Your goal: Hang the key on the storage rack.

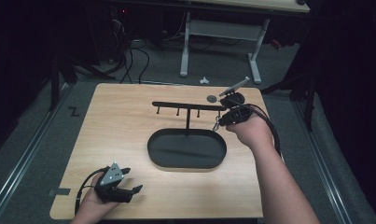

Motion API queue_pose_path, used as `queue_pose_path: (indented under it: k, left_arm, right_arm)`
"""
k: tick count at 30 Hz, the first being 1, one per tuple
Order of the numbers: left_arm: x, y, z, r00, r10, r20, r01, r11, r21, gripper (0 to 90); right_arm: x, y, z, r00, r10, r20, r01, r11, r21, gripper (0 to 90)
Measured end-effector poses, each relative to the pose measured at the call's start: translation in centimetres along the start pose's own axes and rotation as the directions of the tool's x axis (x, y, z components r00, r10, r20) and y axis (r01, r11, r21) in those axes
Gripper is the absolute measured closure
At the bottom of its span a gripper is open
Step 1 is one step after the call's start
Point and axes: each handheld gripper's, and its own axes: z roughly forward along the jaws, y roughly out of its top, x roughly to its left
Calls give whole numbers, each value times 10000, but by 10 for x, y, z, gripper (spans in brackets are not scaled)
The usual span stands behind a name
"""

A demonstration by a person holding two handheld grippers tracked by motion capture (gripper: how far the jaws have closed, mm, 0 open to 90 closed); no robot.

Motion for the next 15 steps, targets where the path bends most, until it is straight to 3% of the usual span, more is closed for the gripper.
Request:
queue_pose_path:
  k: [15]
  left_arm:
    - [-1, 0, 0, 10000, 10, 15, -10, 10000, 26, 203]
  right_arm:
    - [-6, 2, -1, 9999, 102, 60, -101, 9999, -86, 882]
